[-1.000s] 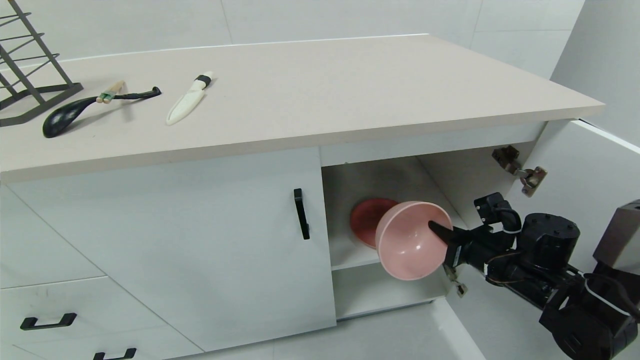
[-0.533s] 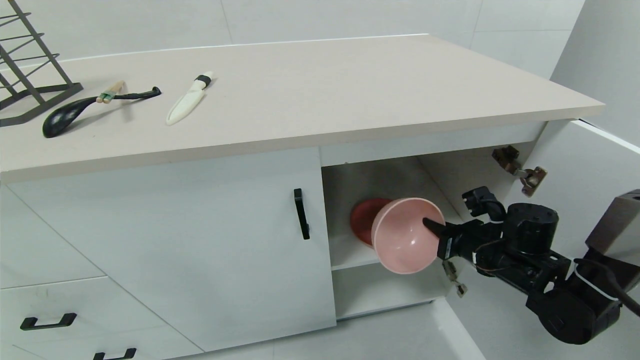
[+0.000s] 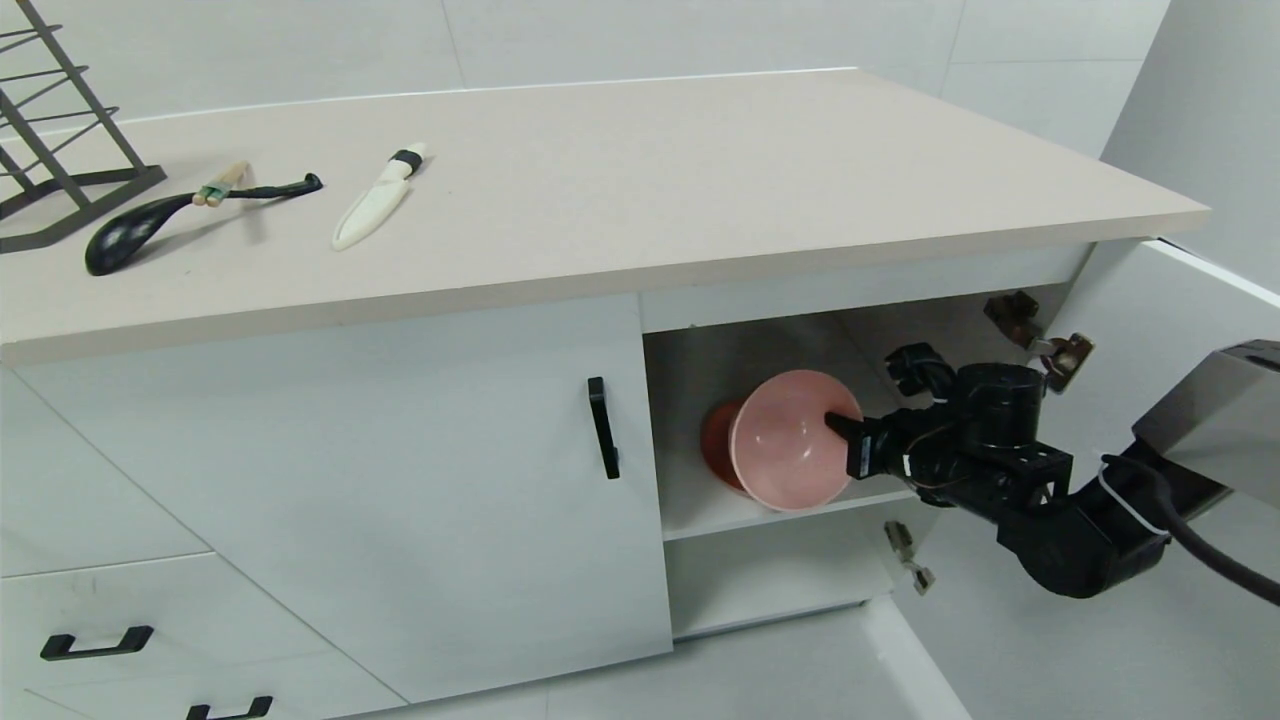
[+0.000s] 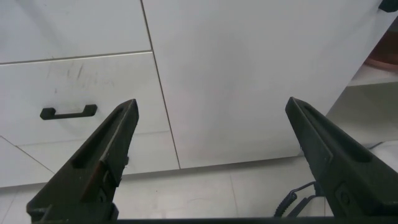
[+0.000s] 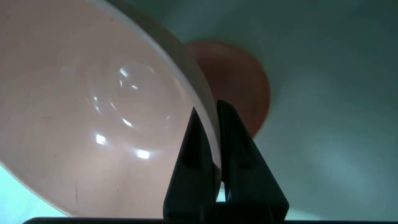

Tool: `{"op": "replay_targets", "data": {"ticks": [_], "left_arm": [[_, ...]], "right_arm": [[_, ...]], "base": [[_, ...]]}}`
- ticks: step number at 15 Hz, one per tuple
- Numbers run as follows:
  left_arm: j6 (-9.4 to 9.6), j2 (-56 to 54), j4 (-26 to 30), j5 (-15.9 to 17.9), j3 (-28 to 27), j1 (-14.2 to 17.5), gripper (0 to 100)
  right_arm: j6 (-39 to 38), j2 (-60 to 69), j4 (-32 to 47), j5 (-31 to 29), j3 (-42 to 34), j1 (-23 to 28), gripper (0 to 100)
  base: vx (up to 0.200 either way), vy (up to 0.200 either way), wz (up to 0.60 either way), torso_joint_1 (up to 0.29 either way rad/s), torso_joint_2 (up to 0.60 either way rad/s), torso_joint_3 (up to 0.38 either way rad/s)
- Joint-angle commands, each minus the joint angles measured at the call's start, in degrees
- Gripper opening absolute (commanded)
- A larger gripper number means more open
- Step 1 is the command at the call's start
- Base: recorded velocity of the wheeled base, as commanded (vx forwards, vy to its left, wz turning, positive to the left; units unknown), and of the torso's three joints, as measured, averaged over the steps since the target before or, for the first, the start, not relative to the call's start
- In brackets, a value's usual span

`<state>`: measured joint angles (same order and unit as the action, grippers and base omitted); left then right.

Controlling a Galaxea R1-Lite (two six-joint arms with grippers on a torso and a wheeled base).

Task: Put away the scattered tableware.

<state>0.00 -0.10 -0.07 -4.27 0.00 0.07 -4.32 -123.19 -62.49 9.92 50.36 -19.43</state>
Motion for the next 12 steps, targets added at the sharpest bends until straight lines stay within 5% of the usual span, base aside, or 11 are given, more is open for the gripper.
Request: {"op": "replay_targets", "data": {"ticks": [1,12], "left_arm": [[0.0,0.1,-0.01,-0.04,0.0,0.01,100],[0.0,0.1,-0.01,-0.04,0.0,0.01,100]], "right_arm": [[0.18,-2.15,2.72,0.01,3.43,-0.08,0],[0.18,-7.77,11.42,0.01,15.03,0.54,0]], "base": [[0.0,0.0,0.0,0.0,0.0,0.0],[0.0,0.0,0.0,0.0,0.0,0.0]]}}
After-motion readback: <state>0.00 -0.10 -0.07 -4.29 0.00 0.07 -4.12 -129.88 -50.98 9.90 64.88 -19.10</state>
